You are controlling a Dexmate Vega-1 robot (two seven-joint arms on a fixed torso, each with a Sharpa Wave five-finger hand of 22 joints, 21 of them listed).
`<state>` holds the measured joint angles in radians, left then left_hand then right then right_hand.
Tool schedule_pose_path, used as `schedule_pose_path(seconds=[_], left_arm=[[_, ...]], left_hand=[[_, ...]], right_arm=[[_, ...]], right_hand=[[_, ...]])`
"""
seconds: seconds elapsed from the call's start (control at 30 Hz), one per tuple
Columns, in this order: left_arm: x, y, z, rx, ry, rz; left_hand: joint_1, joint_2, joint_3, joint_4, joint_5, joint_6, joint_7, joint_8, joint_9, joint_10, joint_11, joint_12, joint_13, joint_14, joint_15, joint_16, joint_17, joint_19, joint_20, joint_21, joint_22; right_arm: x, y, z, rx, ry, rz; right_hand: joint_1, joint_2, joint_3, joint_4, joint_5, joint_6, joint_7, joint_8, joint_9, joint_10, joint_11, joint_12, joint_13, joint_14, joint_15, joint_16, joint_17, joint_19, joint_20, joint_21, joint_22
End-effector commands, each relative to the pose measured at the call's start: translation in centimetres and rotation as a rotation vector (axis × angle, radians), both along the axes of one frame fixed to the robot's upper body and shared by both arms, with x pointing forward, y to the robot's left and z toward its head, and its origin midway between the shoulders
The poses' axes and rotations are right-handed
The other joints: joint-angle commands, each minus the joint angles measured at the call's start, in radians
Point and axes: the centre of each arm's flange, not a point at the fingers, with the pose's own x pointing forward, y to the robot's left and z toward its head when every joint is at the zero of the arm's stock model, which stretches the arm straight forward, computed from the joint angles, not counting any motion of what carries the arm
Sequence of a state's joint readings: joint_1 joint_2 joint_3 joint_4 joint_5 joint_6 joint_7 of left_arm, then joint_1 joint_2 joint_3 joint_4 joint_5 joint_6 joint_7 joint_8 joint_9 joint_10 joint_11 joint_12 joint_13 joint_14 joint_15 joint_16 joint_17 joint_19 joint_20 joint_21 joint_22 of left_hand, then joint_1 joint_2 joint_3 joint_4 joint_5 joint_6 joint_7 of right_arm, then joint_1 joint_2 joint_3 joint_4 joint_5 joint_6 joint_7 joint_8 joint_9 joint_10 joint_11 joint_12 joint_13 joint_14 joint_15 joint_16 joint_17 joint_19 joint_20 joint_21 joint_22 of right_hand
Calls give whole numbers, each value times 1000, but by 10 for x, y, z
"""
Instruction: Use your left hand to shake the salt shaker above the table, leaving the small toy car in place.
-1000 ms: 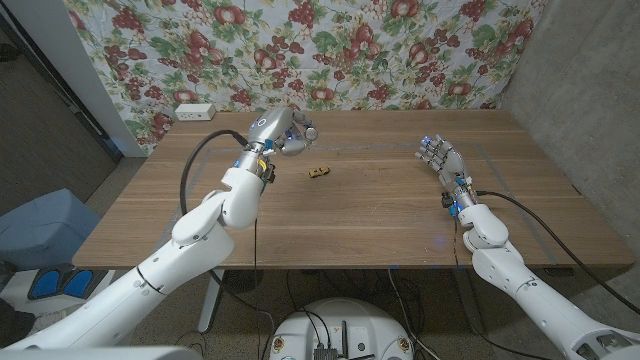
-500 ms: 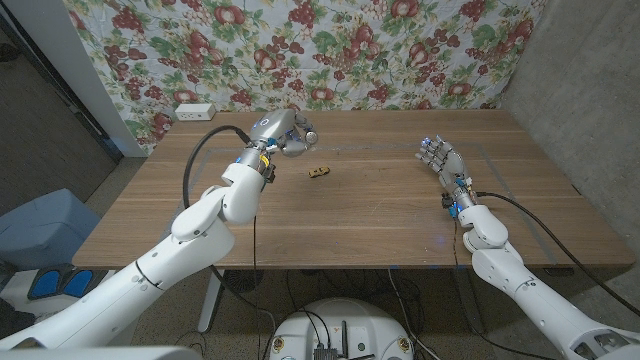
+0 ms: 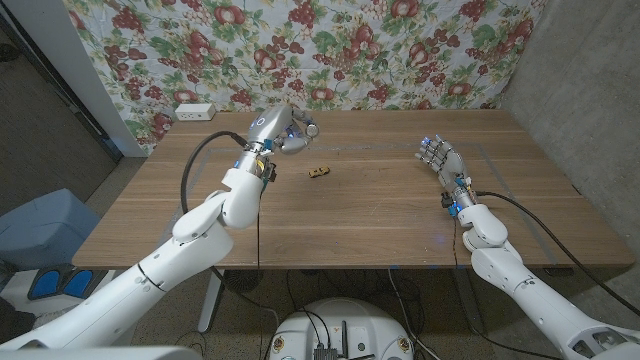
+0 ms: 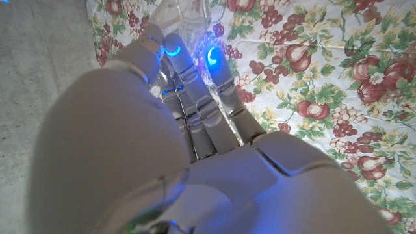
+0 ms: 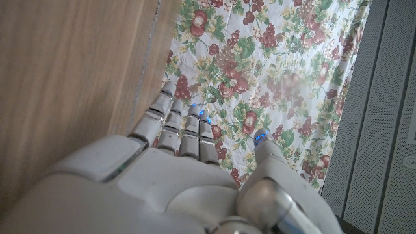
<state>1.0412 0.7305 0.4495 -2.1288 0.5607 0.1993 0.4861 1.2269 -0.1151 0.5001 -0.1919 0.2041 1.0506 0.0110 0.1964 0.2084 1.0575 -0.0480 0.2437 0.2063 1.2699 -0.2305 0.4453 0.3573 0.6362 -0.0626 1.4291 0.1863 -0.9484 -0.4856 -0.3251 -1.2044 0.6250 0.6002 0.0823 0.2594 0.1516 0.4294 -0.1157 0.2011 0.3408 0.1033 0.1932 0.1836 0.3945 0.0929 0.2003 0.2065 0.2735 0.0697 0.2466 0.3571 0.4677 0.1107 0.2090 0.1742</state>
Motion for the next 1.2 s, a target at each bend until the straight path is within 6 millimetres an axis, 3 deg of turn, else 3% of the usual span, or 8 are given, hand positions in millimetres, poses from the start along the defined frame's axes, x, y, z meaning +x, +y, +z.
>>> schedule_pose_path(seconds=[0.03, 0.43, 0.97, 1.2], left_arm=[[-3, 9, -9, -96, -155, -83], [4, 10, -5, -83, -114, -66], [20, -1, 14, 107, 131, 90], [25, -1, 17, 120, 155, 100]], left_hand=[[150, 158, 20, 14, 3, 66, 54, 5, 23, 93, -10, 1, 57, 0, -7, -2, -1, -6, -117, 6, -1], [149, 158, 21, 14, 2, 66, 54, 4, 23, 94, -11, -1, 58, 1, -7, -4, -3, -9, -117, 8, -1], [150, 160, 24, 13, 3, 67, 55, 5, 23, 95, -9, -2, 58, 4, -7, -4, -1, -11, -118, 11, -2], [150, 159, 25, 12, 3, 67, 55, 4, 23, 96, -11, -3, 58, 5, -7, -3, 1, -12, -118, 12, -2]], right_arm=[[2, 1, 4, -1, 1, -2], [9, 5, 7, -6, 14, 0], [18, 6, 13, -8, 18, 0], [21, 6, 16, -14, 18, -1]], right_hand=[[-1, 1, 4, -7, 0, 0, -1, 1, 3, 2, -1, 5, 4, -2, 5, -2, -1, 4, -1, -3, 6], [-1, 0, 4, -8, 0, 2, -2, 2, 3, 1, 0, 5, 4, -1, 3, -2, -2, 4, -2, -3, 6], [-1, 1, 5, -8, 0, 0, -2, 1, 3, 1, 0, 5, 4, 0, 2, -2, -2, 4, -3, -3, 6], [-1, 1, 5, -8, 0, 0, -2, 1, 3, -1, 1, 4, 4, -2, 2, -2, -2, 4, -3, -3, 6]])
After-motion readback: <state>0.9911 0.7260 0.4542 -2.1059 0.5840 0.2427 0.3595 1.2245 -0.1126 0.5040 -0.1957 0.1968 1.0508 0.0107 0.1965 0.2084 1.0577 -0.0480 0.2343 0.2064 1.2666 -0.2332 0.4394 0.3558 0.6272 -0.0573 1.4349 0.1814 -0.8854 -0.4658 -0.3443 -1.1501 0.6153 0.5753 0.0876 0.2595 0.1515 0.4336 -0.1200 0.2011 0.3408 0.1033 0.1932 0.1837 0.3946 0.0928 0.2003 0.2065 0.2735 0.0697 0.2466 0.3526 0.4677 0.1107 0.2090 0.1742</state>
